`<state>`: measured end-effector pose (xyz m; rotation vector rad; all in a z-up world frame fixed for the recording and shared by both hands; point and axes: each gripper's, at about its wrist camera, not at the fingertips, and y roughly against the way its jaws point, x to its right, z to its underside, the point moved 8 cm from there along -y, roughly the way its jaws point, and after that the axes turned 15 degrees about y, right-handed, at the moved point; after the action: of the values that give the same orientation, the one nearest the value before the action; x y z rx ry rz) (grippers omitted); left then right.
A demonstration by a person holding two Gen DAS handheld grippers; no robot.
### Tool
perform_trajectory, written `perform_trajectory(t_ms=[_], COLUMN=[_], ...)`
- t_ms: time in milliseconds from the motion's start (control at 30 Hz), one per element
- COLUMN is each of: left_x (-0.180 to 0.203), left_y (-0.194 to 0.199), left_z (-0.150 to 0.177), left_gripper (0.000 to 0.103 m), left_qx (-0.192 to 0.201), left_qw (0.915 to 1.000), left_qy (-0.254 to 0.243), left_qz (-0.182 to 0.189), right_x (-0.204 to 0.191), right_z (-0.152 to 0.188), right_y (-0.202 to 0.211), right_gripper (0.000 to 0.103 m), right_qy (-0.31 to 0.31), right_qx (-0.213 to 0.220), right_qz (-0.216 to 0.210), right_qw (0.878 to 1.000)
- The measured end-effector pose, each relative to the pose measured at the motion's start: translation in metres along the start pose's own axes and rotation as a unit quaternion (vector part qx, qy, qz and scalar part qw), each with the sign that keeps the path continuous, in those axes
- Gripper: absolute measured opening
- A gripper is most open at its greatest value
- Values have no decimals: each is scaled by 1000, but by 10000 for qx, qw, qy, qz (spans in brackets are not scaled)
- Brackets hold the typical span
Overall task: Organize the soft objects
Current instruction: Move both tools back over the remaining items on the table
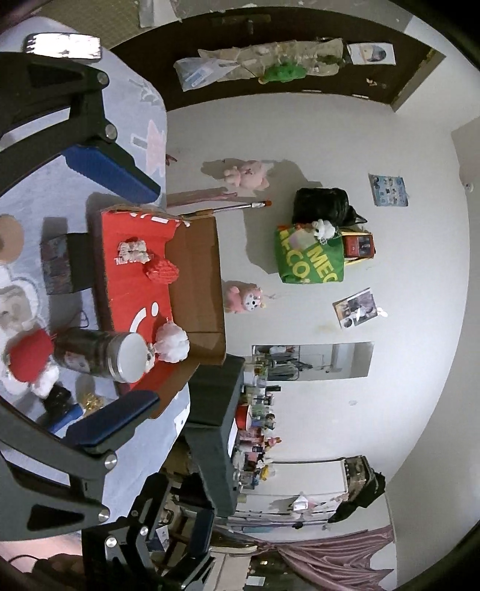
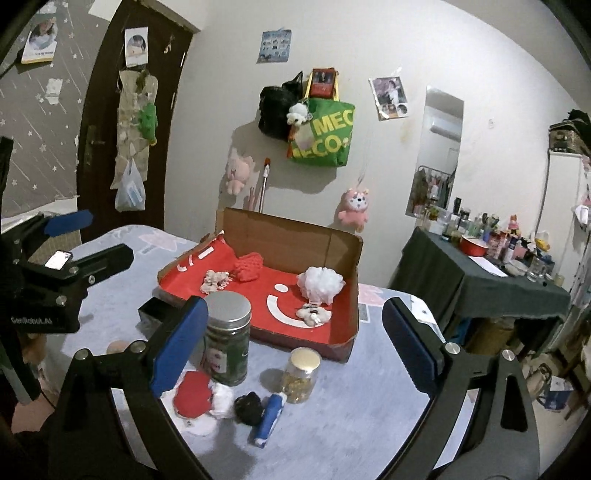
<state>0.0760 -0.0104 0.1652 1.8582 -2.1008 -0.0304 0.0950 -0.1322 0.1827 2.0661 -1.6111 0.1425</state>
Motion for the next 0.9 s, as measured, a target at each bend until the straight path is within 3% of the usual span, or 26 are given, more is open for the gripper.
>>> perform_trajectory(t_ms=[167,400,900], left_x=[-4,-16,-26], left_y=[10,8,-15], left_z=[21,49,118], left_gripper=[103,103,103], left_qx=[136,22,-571], left_qw=[9999,9995,9973], left_qy=[43,300,262], left_qz=[-77,-96,-391], right_x=[-7,-15,-38], right_z=[17,47,114], right_y=[8,9,-18], right_gripper=[97,97,97], right_qy=[-103,-368,-699], right_qx=[89,177,-277], right_qz=[242,394,378], right_qw=[9996,9984,9965])
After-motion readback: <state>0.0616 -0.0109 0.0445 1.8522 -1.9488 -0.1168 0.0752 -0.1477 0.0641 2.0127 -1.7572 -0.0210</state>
